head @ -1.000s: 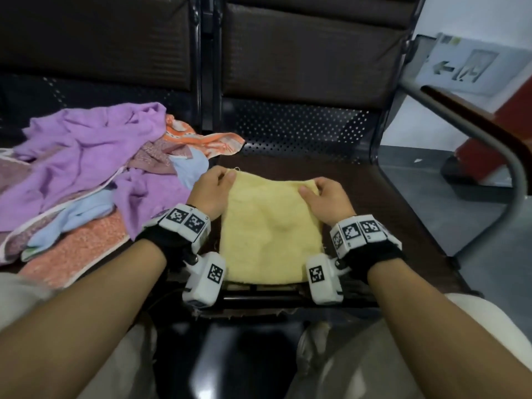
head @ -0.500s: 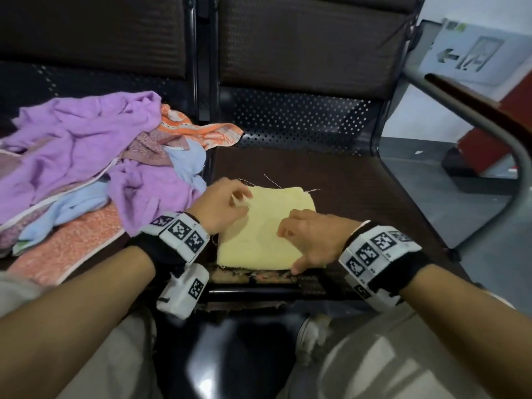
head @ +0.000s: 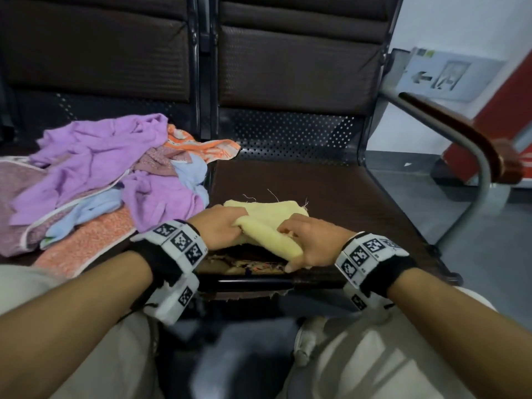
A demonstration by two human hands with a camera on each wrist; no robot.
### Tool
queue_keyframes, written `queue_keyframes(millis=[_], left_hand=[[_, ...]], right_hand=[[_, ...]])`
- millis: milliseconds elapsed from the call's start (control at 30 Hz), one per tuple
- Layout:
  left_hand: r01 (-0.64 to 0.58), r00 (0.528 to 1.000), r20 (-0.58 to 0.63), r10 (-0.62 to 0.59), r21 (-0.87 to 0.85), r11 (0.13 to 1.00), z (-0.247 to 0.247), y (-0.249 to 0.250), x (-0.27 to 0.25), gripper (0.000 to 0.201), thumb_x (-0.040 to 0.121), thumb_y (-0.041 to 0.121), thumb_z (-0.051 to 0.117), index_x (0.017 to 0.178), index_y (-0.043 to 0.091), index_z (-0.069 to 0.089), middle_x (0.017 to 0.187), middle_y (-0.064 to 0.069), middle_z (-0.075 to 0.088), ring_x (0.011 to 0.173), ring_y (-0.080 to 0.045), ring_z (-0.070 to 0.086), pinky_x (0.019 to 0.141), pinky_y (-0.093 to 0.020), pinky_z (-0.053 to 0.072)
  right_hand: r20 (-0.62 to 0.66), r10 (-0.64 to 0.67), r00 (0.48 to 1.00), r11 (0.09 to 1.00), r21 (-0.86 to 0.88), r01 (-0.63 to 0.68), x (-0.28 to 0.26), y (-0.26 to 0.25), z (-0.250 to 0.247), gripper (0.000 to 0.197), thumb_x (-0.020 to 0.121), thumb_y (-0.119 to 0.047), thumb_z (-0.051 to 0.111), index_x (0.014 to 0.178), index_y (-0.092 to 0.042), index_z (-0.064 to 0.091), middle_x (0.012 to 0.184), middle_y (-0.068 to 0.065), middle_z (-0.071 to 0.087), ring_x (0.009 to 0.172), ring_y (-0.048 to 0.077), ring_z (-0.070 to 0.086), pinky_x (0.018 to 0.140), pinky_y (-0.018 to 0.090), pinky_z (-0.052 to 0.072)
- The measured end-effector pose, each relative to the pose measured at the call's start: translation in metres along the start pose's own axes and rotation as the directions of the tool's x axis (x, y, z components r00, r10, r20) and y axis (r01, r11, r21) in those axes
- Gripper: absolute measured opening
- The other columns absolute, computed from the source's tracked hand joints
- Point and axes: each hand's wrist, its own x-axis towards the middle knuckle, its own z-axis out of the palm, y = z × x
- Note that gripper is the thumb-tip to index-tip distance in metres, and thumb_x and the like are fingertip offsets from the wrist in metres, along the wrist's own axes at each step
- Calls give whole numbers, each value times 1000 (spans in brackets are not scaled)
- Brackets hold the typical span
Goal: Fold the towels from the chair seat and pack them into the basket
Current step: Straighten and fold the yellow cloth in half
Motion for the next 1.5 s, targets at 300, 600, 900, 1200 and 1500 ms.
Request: queue_keyframes(millis=[300, 600, 900, 1200, 1500], left_hand=[[215, 971, 211, -115, -549, 808, -24, -26, 20, 12, 94, 4, 50, 97, 12, 58, 77, 1, 59, 66, -10, 59, 51, -22, 49], [66, 990, 119, -74, 72, 995, -20, -60, 60, 24, 94, 29, 52, 110, 11, 59, 103, -5, 52, 102, -23, 55, 85, -27, 40], [-14, 978, 207, -7, 103, 995, -16, -51, 76, 38, 93, 25, 54, 129, 15, 47, 124, -6, 56, 113, -21, 52, 95, -32, 41], [-13, 986, 163, 20, -45, 999, -30, -30, 68, 106, 67, 60, 70, 146, 22, 11, 136, 1, 49, 119, -15, 51, 100, -31, 43], [-162, 975, -206, 82, -410, 897, -63, 22, 43, 45, 68, 25, 83, 104, 32, 58, 97, 14, 66, 91, -2, 64, 74, -17, 49]], right_hand=[[-244, 129, 961, 947, 318, -46, 26, 22, -29, 39, 80, -22, 65, 117, -24, 56, 104, -7, 61, 94, 13, 57, 74, 20, 42], [-97, 365, 926, 885, 344, -313, 79, 52, -17, 35, 89, -37, 61, 119, -21, 54, 115, 3, 59, 96, 15, 54, 78, 25, 41], [328, 465, 823, 794, 256, -551, 91, 69, -27, 80, 83, -73, 41, 124, -5, 54, 110, 7, 63, 87, 21, 64, 66, 29, 54], [64, 202, 977, 787, 583, -201, 84, 40, -47, 42, 76, -39, 76, 105, -18, 53, 98, -10, 62, 90, 9, 59, 80, 27, 49], [-493, 78, 866, 760, 592, 269, 17, -15, -126, 46, 62, -5, 86, 90, -19, 53, 74, -7, 60, 65, 0, 56, 59, 14, 46]])
